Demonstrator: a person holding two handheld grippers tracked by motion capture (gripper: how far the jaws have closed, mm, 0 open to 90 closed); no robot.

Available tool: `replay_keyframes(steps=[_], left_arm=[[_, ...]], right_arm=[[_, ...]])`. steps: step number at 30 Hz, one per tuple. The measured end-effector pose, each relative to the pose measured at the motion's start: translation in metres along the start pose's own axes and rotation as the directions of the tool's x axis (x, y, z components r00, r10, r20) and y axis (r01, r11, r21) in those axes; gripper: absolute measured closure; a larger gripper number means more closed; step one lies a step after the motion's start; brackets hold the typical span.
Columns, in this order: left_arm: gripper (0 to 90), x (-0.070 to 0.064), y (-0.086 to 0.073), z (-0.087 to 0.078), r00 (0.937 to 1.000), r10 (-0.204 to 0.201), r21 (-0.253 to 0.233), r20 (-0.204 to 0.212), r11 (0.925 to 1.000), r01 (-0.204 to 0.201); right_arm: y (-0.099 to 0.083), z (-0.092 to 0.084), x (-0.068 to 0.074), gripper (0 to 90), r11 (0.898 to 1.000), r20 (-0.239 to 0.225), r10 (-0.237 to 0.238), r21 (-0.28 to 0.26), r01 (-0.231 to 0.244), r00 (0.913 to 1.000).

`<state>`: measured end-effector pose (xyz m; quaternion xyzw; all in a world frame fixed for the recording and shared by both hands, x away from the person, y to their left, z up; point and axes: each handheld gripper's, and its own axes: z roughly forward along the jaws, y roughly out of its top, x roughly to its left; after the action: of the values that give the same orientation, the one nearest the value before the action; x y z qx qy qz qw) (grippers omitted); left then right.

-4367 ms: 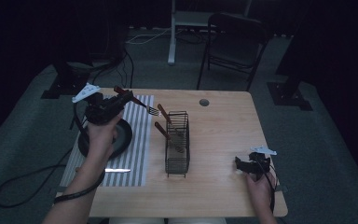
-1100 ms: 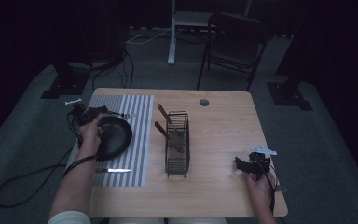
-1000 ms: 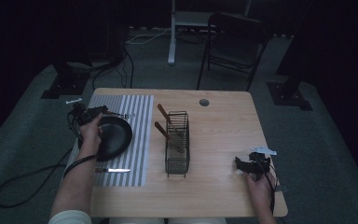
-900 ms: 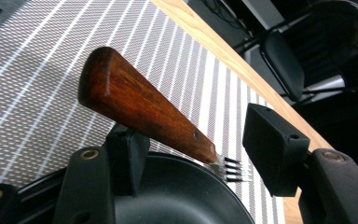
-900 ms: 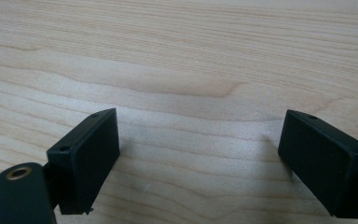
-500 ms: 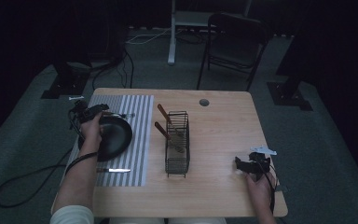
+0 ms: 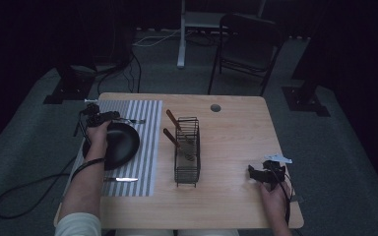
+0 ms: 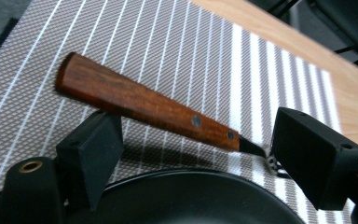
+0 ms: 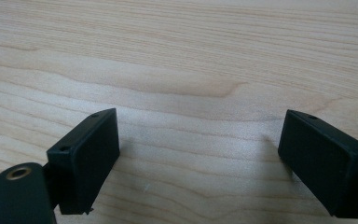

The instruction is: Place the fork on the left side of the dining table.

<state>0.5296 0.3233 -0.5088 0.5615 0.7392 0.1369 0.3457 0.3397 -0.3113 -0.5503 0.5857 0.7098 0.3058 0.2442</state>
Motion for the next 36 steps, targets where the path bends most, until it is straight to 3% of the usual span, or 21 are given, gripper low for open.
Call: replay_keyframes(steps=[6,10,16,20,24,30,31,36], left_arm=[[17.4,0.003,0.002,-0.005,0.9994,-0.002,-0.011,-0.035,0.9999,0.001],[17.4,0.003,0.001,-0.01,0.9997,-0.006,-0.024,-0.023,0.9997,0.005],[17.4,-0.003,-0.003,-0.019,0.9995,0.031,-0.023,-0.004,0.9993,-0.031],[17.4,-0.007,-0.01,-0.028,0.997,0.078,-0.024,-0.002,0.9967,-0.078],[17.4,-0.008,-0.014,-0.034,0.9958,0.091,-0.026,0.008,0.9955,-0.091],[17.4,-0.01,-0.027,-0.041,0.9909,0.131,-0.029,0.031,0.9911,-0.13],[17.4,-0.01,-0.034,-0.042,0.9872,0.158,-0.016,0.025,0.9874,-0.157],[17.4,-0.01,-0.041,-0.049,0.9812,0.19,-0.021,0.033,0.9816,-0.19]], right_arm=[[0.0,0.0,0.0,12.1,1.0,0.0,0.0,0.0,0.0,1.0],[0.0,0.0,0.0,12.1,1.0,0.0,0.0,0.0,0.0,1.0],[0.0,0.0,0.0,12.1,1.0,0.0,0.0,0.0,0.0,1.0],[0.0,0.0,0.0,12.1,1.0,0.0,0.0,0.0,0.0,1.0],[0.0,0.0,0.0,12.1,1.0,0.0,0.0,0.0,0.0,1.0],[0.0,0.0,0.0,12.1,1.0,0.0,0.0,0.0,0.0,1.0],[0.0,0.0,0.0,12.1,1.0,0.0,0.0,0.0,0.0,1.0],[0.0,0.0,0.0,12.1,1.0,0.0,0.0,0.0,0.0,1.0]])
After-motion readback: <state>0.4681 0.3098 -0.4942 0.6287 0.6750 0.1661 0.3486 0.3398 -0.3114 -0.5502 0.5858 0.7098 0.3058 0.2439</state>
